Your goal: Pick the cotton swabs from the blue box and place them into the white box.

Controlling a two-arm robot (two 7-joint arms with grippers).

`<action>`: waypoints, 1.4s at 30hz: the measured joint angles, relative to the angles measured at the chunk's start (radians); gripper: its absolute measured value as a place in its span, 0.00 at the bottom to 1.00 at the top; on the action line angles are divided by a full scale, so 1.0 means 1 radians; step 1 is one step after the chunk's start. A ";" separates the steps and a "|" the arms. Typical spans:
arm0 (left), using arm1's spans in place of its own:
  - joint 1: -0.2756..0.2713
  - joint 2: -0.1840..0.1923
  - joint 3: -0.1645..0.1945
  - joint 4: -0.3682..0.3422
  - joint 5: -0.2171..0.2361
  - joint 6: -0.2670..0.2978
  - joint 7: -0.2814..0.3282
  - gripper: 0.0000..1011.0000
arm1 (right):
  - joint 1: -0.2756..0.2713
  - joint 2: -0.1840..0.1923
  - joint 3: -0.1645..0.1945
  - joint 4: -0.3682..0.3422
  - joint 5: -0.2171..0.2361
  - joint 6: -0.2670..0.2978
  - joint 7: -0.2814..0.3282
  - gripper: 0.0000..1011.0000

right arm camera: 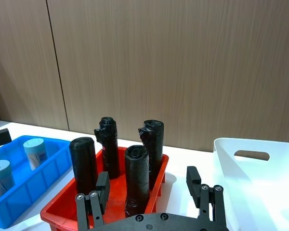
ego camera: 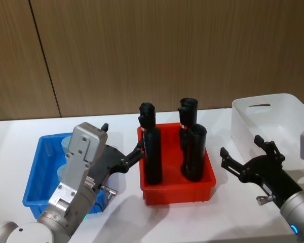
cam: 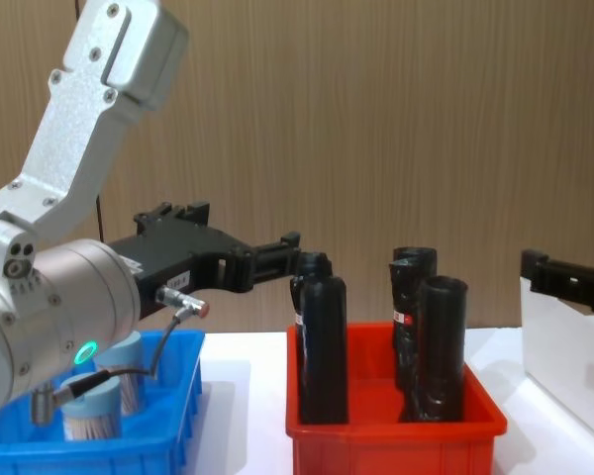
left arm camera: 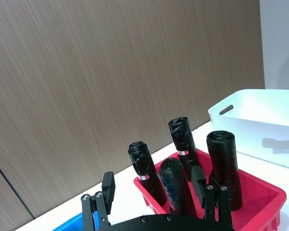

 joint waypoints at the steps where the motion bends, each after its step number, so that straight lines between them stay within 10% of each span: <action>1: 0.000 0.000 0.000 0.000 0.000 0.000 0.000 0.99 | 0.000 0.000 0.000 0.000 0.000 0.000 0.000 0.99; 42: 0.000 0.000 0.000 0.000 0.000 0.000 0.000 0.99 | 0.000 0.000 0.000 0.000 0.000 0.000 0.000 0.99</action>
